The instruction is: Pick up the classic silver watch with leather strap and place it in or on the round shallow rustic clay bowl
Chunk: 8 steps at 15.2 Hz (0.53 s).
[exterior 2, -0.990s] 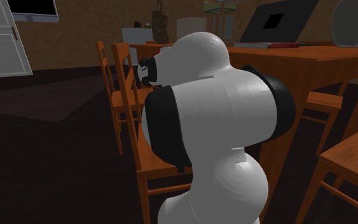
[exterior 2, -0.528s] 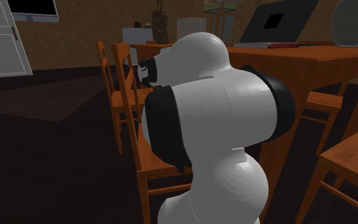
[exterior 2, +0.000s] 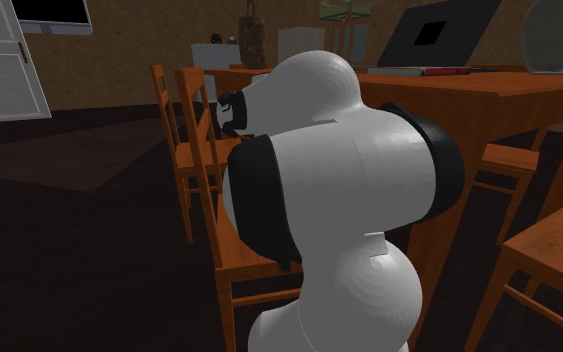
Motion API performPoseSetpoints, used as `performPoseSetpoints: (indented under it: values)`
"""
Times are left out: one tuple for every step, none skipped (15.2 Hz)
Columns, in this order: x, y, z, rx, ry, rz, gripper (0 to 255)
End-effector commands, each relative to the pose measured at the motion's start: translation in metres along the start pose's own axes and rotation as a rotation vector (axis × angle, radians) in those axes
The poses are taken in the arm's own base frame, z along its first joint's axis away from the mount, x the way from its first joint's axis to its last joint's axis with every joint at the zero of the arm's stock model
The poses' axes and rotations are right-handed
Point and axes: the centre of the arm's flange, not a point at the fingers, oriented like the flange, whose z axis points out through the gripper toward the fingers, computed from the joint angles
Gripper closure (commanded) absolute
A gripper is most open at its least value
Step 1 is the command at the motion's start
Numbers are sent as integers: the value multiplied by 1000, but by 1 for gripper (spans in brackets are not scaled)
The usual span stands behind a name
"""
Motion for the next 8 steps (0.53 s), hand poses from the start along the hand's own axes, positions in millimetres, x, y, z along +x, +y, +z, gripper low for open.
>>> performPoseSetpoints:
  values:
    - [0, 0, 1, -1, -1, 0, 255]
    - [0, 0, -5, -1, -1, 0, 255]
    - [0, 1, -10, -1, -1, 0, 255]
    - [1, 1, -15, -1, -1, 0, 255]
    - [1, 1, -20, -1, -1, 0, 255]
    - [1, 1, -26, -1, -1, 0, 255]
    - [1, 1, -31, -1, -1, 0, 255]
    - [1, 1, -36, -1, -1, 0, 255]
